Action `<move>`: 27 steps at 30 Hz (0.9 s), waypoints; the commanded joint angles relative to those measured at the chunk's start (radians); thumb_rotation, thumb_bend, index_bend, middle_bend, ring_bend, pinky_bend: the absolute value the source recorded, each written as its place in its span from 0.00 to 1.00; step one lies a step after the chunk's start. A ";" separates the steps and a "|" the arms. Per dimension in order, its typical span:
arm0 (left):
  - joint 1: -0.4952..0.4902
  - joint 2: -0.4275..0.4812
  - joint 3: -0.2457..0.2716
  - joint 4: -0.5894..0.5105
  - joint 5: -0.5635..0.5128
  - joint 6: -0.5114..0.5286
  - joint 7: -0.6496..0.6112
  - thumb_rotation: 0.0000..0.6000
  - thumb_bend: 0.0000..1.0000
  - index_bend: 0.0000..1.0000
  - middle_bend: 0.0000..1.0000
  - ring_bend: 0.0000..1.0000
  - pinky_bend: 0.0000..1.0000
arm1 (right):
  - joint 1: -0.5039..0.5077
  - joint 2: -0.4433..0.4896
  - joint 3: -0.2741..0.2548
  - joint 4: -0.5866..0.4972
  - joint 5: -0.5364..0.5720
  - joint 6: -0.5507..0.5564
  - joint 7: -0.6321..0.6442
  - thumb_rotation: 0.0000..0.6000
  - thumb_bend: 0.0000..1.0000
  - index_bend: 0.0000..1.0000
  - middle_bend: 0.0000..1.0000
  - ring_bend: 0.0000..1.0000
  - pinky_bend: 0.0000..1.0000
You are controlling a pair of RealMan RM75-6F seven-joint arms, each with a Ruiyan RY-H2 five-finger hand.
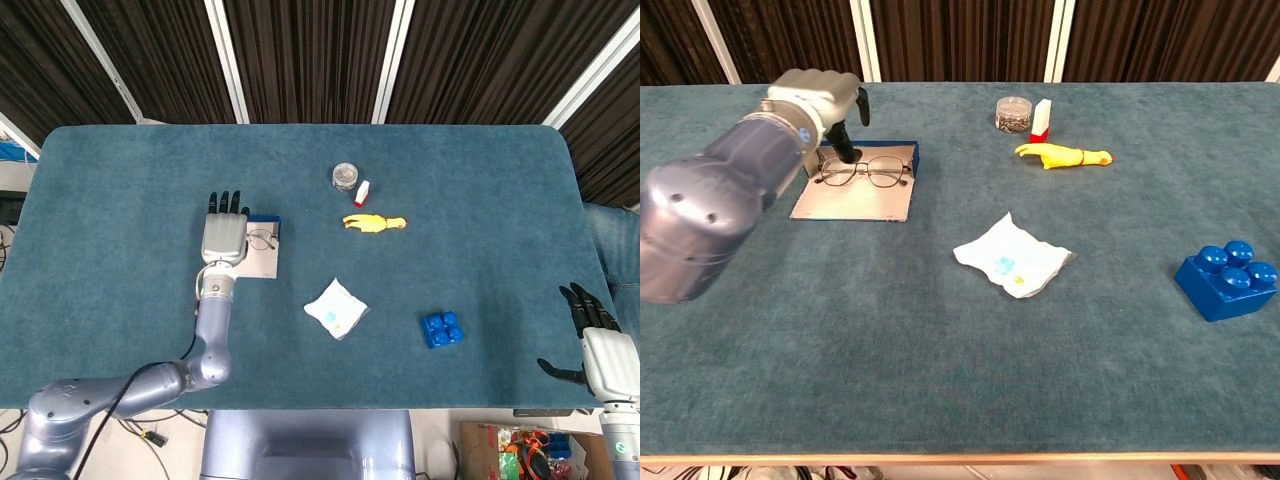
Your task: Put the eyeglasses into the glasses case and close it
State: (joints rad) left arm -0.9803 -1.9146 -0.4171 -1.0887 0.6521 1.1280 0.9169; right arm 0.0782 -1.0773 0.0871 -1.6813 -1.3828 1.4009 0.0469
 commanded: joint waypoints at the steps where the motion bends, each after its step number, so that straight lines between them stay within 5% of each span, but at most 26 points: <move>1: 0.057 0.064 0.046 -0.096 0.017 0.019 -0.004 1.00 0.35 0.25 0.11 0.00 0.13 | 0.000 -0.002 0.001 -0.001 0.004 0.000 -0.004 1.00 0.05 0.01 0.00 0.08 0.19; 4: 0.086 0.102 0.064 -0.160 0.030 0.024 -0.027 1.00 0.36 0.23 0.17 0.06 0.32 | -0.001 -0.004 0.002 -0.001 0.005 0.002 -0.008 1.00 0.05 0.01 0.00 0.08 0.19; 6: 0.102 0.117 0.070 -0.186 0.037 0.024 -0.053 1.00 0.38 0.21 0.27 0.18 0.48 | -0.001 -0.004 0.003 -0.001 0.006 0.002 -0.008 1.00 0.05 0.01 0.00 0.08 0.19; 12: 0.137 0.150 0.081 -0.232 0.051 -0.023 -0.156 1.00 0.43 0.16 0.63 0.52 0.71 | -0.001 -0.005 0.004 -0.002 0.008 0.003 -0.010 1.00 0.07 0.01 0.00 0.08 0.19; 17: 0.144 0.154 0.094 -0.207 0.053 -0.088 -0.225 1.00 0.46 0.13 0.75 0.64 0.78 | -0.001 -0.004 0.004 -0.003 0.010 0.000 -0.009 1.00 0.08 0.01 0.00 0.08 0.19; 27: 0.123 0.139 0.110 -0.188 -0.032 -0.139 -0.211 1.00 0.46 0.10 0.77 0.66 0.78 | -0.001 -0.003 0.004 -0.005 0.012 -0.002 -0.009 1.00 0.11 0.01 0.00 0.08 0.19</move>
State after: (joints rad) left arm -0.8540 -1.7721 -0.3103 -1.2796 0.6239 0.9890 0.7039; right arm 0.0776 -1.0799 0.0917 -1.6861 -1.3703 1.3986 0.0377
